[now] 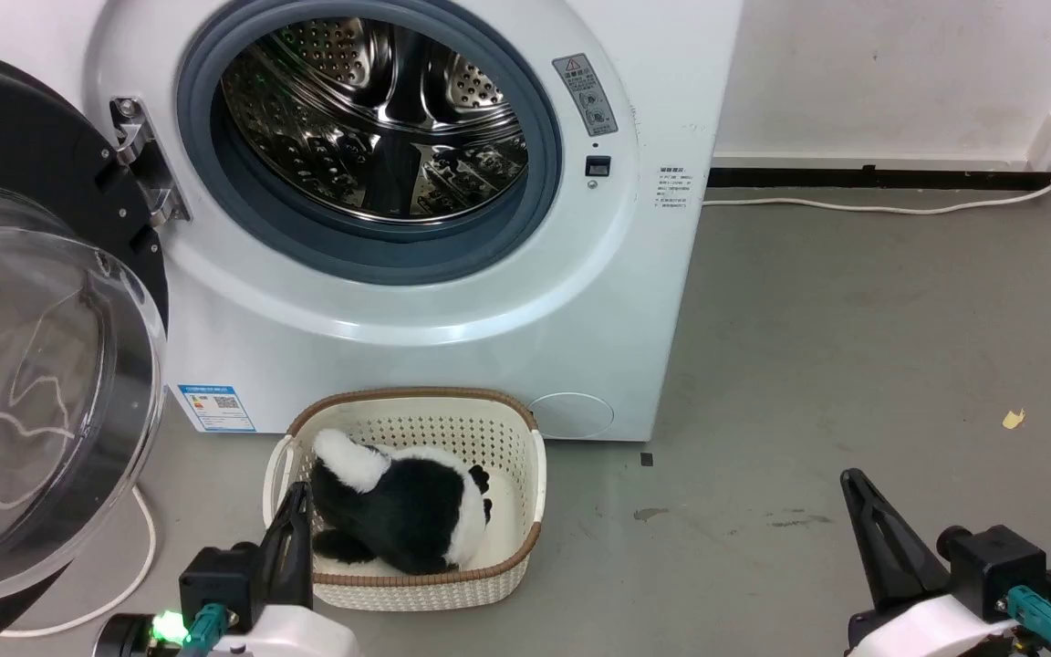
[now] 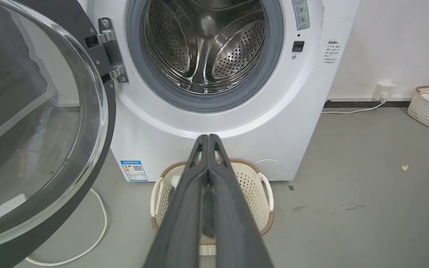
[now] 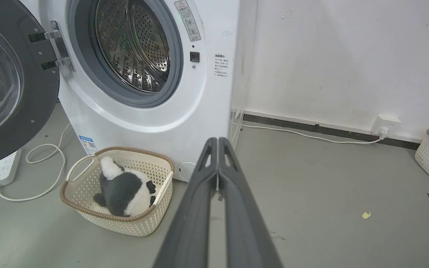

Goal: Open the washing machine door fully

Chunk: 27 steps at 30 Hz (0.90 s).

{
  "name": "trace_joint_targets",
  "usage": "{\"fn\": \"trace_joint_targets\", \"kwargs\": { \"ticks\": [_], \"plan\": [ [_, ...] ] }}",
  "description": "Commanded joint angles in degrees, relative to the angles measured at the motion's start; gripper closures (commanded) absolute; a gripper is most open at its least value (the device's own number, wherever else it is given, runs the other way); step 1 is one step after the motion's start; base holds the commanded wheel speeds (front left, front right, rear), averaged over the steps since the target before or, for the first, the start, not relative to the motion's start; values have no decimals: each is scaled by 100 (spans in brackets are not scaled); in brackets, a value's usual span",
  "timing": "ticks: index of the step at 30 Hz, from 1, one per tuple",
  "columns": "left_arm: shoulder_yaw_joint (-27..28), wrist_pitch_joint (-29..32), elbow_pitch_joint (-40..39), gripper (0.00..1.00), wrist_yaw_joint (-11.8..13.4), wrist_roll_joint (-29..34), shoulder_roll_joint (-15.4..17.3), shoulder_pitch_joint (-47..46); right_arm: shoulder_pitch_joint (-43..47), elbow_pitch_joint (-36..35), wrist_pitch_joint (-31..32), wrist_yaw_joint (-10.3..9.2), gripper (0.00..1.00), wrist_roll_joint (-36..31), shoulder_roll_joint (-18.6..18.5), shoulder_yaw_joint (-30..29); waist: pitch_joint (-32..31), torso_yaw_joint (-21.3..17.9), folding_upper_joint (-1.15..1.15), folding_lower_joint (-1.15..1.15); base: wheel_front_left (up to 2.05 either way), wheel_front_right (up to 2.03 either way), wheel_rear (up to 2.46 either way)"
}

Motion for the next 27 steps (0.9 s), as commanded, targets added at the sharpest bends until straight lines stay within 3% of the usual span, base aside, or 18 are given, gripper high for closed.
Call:
{"fn": "trace_joint_targets", "kwargs": {
  "ticks": [1, 27],
  "plan": [
    [38, 41, -29, 100, -35, 62, -16, -131, -119, 15, 50, 3, 100, -25, 16, 14, 1, -1, 0, 0, 0, 0, 0],
    [250, 345, -84, 100, -206, 322, -145, -280, -263, 45, 354, 4, 100, -131, 21, 71, 18, -23, 0, 0, 0, 0, 0]
  ]
}}
